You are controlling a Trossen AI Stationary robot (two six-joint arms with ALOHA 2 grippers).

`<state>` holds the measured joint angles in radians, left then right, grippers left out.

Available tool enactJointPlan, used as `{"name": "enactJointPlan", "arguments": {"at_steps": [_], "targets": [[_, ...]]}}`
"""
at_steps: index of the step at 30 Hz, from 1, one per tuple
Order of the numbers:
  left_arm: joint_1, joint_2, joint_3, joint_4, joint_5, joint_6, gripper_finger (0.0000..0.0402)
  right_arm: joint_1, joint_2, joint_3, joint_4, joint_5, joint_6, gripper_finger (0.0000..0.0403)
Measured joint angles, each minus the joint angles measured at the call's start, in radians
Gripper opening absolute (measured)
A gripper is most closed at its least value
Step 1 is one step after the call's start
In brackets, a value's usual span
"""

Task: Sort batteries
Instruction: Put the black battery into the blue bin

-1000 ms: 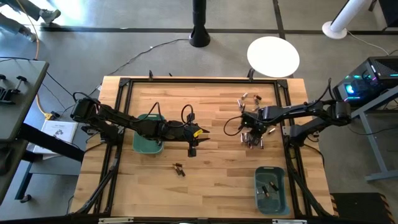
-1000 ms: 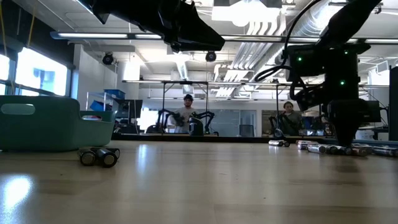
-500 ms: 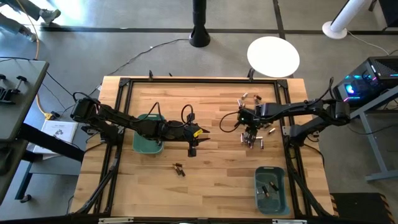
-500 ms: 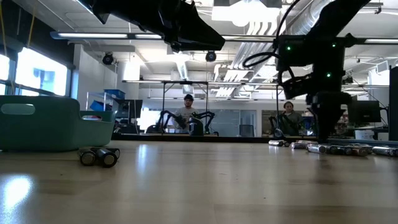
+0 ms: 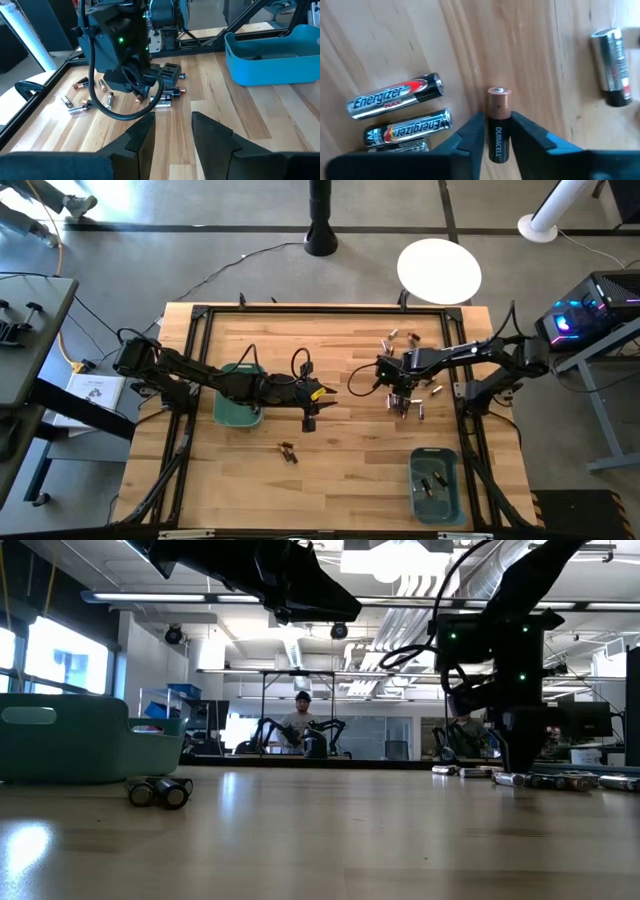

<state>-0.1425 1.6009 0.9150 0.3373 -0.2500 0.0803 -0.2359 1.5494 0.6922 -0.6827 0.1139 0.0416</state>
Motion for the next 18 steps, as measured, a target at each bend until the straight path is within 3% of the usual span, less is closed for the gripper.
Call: {"name": "enactJointPlan", "arguments": {"at_steps": [4,9,14,18], "targets": [[0.0,0.0,0.0,-0.002,0.0,0.0,0.0119,0.001,-0.023,-0.001,0.0,0.009,0.041,0.0021],[0.0,0.0,0.0,-0.004,0.0,0.0,0.0119,0.038,-0.137,0.087,-0.103,0.141,0.198,0.0022],[0.0,0.0,0.0,-0.01,0.0,0.0,0.0119,0.187,-0.279,0.217,-0.229,0.108,0.373,0.0019],[0.0,0.0,0.0,-0.012,0.0,0.001,0.0119,0.385,-0.365,0.316,-0.297,0.033,0.605,0.0019]]}}
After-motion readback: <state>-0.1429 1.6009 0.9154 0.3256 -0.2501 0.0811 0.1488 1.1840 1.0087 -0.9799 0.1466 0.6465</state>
